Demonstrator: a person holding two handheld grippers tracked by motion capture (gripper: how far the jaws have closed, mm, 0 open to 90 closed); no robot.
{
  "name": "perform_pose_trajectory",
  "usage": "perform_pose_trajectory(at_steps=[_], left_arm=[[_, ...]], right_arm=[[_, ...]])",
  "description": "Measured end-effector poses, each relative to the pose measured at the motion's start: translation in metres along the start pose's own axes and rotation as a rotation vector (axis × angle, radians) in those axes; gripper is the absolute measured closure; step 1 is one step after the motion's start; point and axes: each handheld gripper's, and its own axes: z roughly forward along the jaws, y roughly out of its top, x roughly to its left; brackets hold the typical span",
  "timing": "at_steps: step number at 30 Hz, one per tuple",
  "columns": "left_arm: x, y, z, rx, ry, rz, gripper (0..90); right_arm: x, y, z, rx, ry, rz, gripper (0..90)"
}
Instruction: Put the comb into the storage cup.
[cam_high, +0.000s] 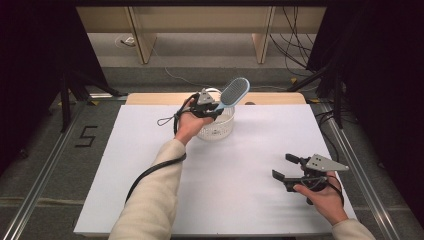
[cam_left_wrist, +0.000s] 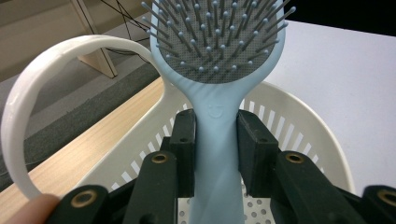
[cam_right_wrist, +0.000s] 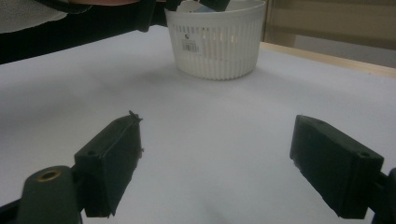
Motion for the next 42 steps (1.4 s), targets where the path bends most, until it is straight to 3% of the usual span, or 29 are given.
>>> perform_pose_trajectory(at_steps=[18,22,25,28,35,42], left_arm=[[0.004,-0.002,0.001,0.007,0.004,-0.015,69.2],[0.005,0.001,-0.004,-0.027,0.001,-0.058,55.2],[0.005,0.003,-0.010,-0.004,0.026,-0.033,42.0],[0.005,0.004,-0.018,0.005,0.043,-0.039,33.1],[0.004,0.007,-0.045,0.019,0.065,-0.071,16.6],[0.001,0.001,-0.075,0.034,0.075,-0.096,9.0]], right_arm=[[0.000,0.000,0.000,0.000,0.000,-0.001,17.4],[0.000,0.000,0.000,0.000,-0.001,0.000,17.4],[0.000,0.000,0.000,0.000,-0.001,-0.002,17.4],[0.000,0.000,0.000,0.001,-0.001,-0.003,17.4],[0.001,0.000,0.001,0.003,-0.002,-0.005,17.3],[0.002,0.000,0.001,0.008,-0.004,-0.006,17.2]])
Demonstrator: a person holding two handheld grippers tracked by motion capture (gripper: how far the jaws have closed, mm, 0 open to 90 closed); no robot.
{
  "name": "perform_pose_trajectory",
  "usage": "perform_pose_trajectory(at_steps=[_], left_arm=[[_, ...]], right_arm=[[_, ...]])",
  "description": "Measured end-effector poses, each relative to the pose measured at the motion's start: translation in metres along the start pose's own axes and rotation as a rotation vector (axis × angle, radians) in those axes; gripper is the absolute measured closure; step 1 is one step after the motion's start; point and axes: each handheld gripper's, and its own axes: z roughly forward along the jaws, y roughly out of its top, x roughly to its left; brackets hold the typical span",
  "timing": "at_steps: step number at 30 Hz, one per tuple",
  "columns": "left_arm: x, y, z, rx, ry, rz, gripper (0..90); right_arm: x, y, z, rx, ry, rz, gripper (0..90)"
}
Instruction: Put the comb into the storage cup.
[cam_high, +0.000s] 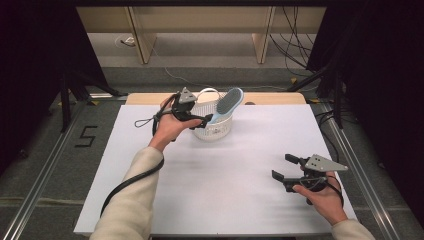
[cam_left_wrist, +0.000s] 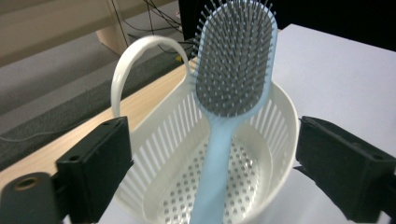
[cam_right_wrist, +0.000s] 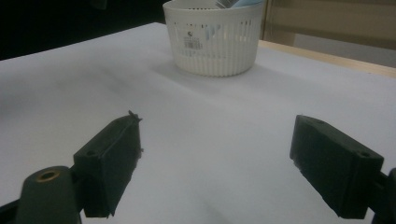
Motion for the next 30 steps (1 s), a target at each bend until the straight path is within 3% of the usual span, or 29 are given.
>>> perform_pose_trajectory(at_steps=[7,17,30], left_arm=[[0.006,-0.015,-0.022,0.019,0.029,-0.034,0.0],[0.009,-0.038,-0.045,0.009,0.046,-0.076,0.0],[0.005,-0.064,-0.065,0.029,0.054,-0.081,0.0]], right_arm=[[0.000,0.000,0.000,0.002,-0.004,-0.002,17.2],[-0.001,0.000,0.001,0.005,-0.010,0.001,17.2],[-0.002,-0.001,0.000,0.004,-0.015,0.006,17.2]])
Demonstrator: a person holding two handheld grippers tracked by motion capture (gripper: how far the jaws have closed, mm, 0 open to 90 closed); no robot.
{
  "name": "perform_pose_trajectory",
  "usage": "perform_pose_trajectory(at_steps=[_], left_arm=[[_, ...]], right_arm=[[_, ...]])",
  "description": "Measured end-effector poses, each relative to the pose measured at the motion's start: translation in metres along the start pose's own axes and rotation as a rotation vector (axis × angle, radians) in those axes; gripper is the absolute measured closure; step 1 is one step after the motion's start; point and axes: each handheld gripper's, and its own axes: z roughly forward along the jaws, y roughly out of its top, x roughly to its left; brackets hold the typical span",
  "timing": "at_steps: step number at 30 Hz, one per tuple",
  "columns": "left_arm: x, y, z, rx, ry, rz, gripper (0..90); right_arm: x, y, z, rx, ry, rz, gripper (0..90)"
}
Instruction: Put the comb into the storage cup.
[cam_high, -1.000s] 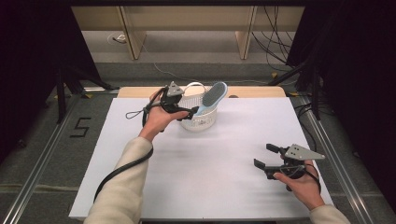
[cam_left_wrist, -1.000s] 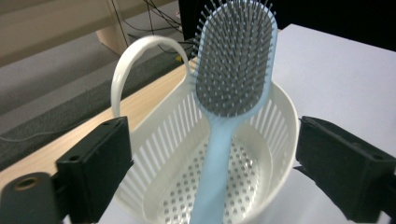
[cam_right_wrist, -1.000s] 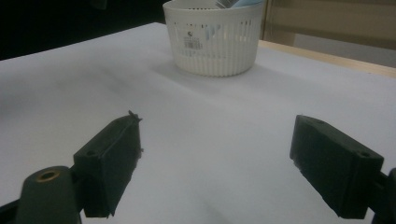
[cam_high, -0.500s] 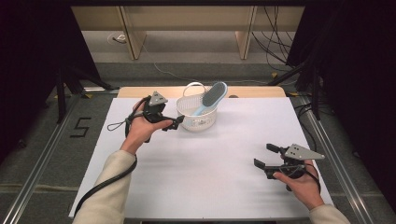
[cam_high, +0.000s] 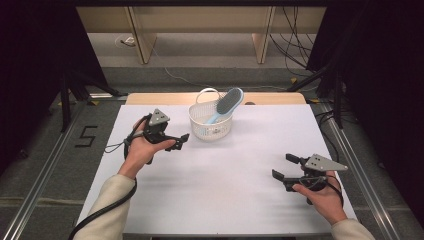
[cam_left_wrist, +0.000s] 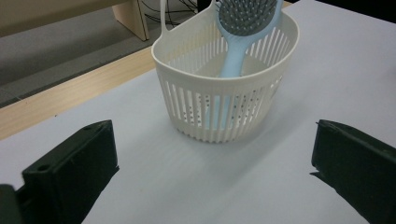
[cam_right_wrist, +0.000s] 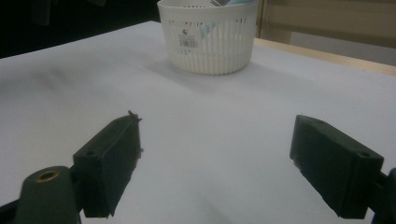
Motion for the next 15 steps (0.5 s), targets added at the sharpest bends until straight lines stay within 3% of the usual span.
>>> perform_pose_trajectory(at_steps=[15], left_arm=[[-0.008,-0.028,-0.011,-0.026,0.010,-0.024,0.0]], right_arm=[[-0.001,0.000,-0.001,0.000,-0.003,0.000,17.1]])
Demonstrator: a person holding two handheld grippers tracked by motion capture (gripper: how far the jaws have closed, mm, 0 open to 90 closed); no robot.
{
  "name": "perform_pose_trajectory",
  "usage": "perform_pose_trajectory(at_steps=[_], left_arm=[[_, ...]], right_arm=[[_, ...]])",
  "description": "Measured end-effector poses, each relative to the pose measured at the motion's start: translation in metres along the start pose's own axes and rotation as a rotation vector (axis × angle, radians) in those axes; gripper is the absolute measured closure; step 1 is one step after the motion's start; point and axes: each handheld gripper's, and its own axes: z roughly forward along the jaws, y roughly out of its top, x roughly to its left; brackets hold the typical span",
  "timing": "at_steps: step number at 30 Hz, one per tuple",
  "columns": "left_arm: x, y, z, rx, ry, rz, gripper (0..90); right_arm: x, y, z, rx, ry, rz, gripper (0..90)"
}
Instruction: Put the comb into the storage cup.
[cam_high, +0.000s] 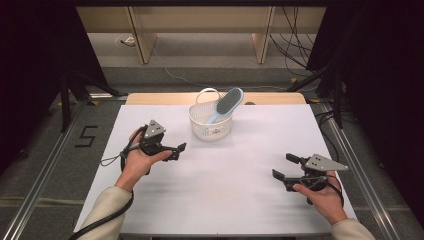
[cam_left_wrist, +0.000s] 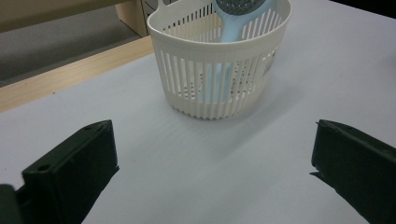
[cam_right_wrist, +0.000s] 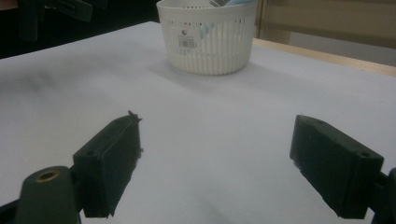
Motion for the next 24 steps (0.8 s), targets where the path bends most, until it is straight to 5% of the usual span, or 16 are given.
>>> perform_pose_trajectory(at_steps=[9,24], left_arm=[[-0.005,-0.010,-0.010,-0.016,-0.001,-0.017,0.0],[-0.016,-0.020,-0.015,0.002,-0.012,0.014,0.0]], right_arm=[[0.001,0.000,0.000,-0.002,0.001,-0.005,17.1],[0.001,0.001,0.000,-0.004,0.006,-0.007,17.2]])
